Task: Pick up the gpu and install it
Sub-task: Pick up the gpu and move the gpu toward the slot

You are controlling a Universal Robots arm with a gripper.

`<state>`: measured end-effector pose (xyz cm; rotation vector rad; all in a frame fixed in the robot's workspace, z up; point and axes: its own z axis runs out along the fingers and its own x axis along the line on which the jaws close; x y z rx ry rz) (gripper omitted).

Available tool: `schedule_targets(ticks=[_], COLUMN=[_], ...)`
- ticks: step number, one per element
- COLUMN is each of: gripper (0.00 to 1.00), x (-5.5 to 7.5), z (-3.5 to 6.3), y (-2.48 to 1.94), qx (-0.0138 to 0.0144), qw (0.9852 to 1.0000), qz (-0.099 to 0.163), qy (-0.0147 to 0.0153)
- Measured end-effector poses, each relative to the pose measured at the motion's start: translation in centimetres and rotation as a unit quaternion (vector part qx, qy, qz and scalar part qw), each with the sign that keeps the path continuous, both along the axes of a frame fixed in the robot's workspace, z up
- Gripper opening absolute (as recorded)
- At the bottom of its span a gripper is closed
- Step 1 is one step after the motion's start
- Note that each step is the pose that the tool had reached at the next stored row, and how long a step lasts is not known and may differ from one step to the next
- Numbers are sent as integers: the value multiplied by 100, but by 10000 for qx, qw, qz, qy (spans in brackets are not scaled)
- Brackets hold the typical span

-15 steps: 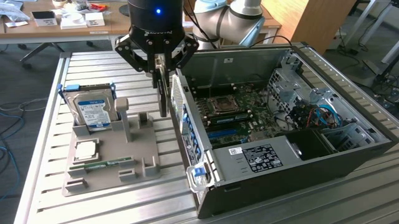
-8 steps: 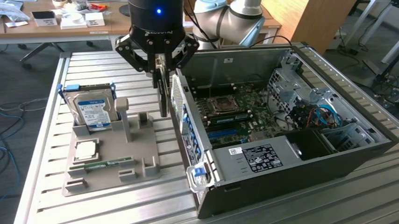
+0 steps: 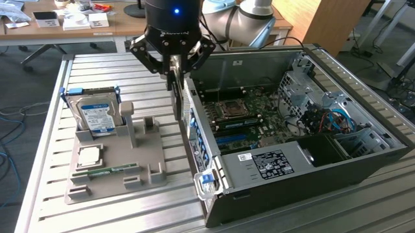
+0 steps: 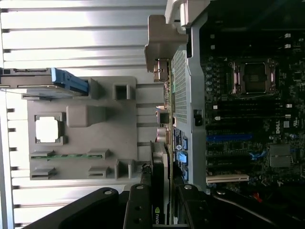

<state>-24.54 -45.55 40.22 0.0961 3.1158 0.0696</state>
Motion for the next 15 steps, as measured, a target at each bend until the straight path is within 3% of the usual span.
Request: schedule_targets(ticks=[8, 15], gripper=[27, 27], x=[209, 414], z=[10, 16], y=[0, 0], qx=[13, 42], qw=[10000, 10000], qz=[0, 0], qy=[12, 26])
